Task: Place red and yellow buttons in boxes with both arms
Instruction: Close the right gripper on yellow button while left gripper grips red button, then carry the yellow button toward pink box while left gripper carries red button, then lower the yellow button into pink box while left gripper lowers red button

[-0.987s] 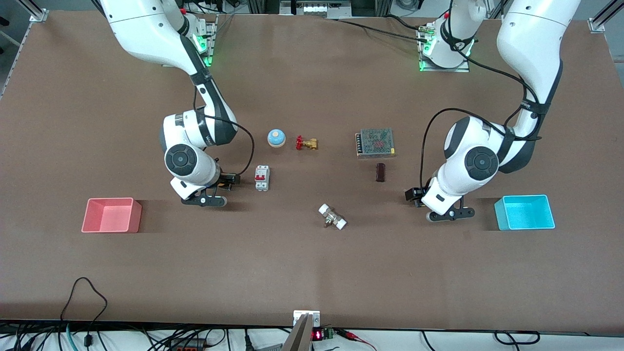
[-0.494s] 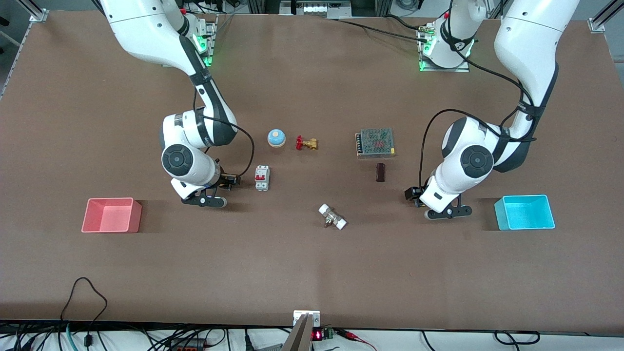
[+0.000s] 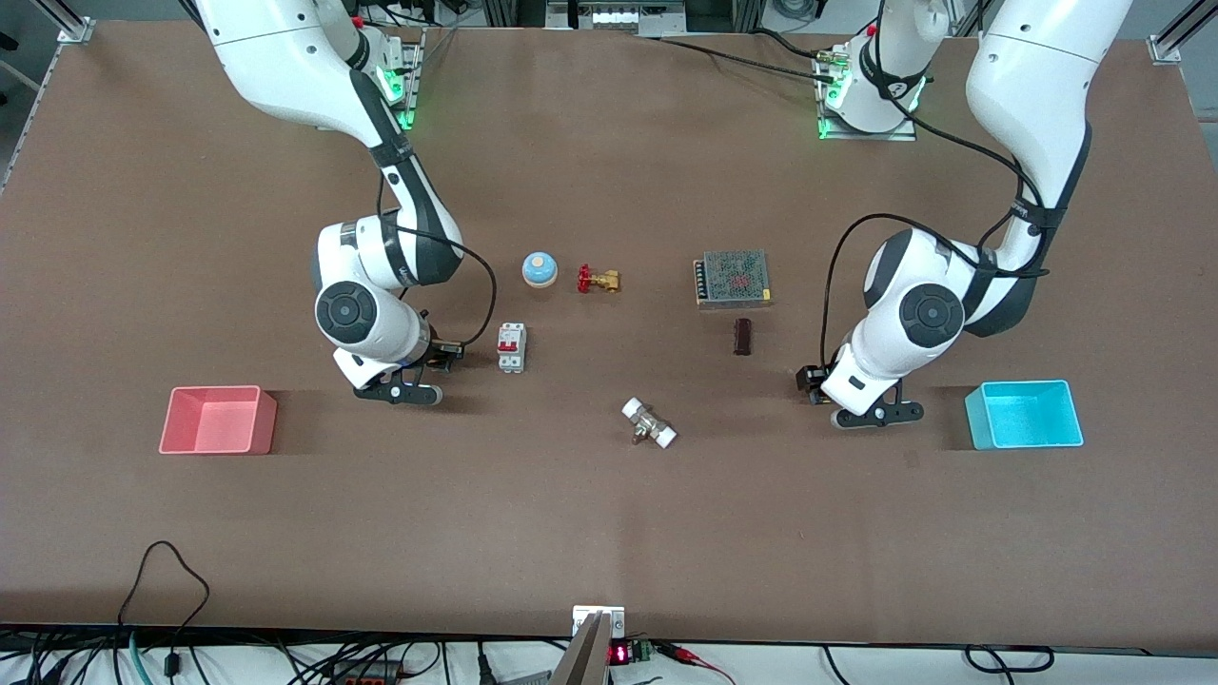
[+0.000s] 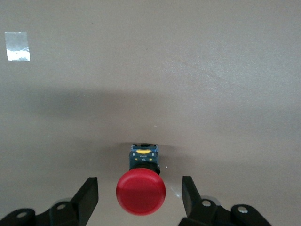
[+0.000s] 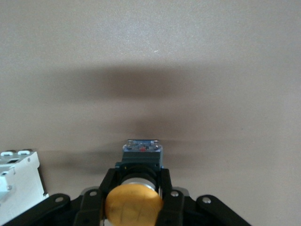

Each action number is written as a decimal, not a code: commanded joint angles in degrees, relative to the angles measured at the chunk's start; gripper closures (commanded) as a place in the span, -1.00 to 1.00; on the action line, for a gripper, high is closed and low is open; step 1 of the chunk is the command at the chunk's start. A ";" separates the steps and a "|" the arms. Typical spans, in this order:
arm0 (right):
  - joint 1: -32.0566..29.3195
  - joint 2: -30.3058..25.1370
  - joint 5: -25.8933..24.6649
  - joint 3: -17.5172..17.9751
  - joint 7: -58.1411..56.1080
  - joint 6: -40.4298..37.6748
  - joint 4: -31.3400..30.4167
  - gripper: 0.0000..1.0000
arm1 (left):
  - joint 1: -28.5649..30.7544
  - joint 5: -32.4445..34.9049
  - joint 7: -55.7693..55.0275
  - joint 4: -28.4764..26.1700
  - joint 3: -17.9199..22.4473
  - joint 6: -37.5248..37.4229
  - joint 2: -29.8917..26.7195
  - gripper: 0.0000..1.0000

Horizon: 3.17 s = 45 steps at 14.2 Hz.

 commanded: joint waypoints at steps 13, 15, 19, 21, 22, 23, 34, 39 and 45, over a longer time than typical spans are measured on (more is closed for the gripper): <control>-9.50 -1.14 -0.67 -6.30 -8.82 -7.12 10.76 1.00 | -0.14 1.59 -2.47 0.20 0.09 0.72 0.31 0.15; -12.84 -1.23 -3.04 -6.65 -12.68 -8.08 10.93 1.00 | 0.12 1.59 -2.38 0.38 0.09 0.72 0.31 0.27; -19.17 -0.53 -4.10 -6.56 -21.91 -14.22 15.85 1.00 | 2.31 1.59 -1.68 1.52 0.09 -0.16 -1.10 0.37; -21.02 -0.53 -5.06 -6.56 -24.11 -14.33 16.12 1.00 | 4.06 1.68 -1.59 2.92 0.00 -0.42 -1.80 0.38; -22.07 -0.18 -5.51 -6.48 -25.25 -14.33 16.12 1.00 | 4.86 1.68 -1.50 3.62 0.00 -1.04 -1.89 0.39; -22.95 0.26 -5.60 -6.48 -26.57 -13.98 16.12 1.00 | 5.39 1.68 -0.89 4.67 0.09 -1.91 -1.98 0.39; -25.07 10.02 -4.81 -6.21 -29.40 -9.76 22.45 1.00 | 21.20 0.71 25.81 13.83 -0.09 -13.52 -1.89 0.39; -26.83 11.60 -1.04 -5.86 -33.08 -9.58 22.27 0.92 | 25.25 0.63 33.47 14.53 -0.09 -13.43 -0.84 0.39; -27.09 12.39 0.82 -5.86 -33.53 -9.49 22.18 -0.18 | 26.14 0.71 35.06 14.35 0.00 -12.64 2.76 0.39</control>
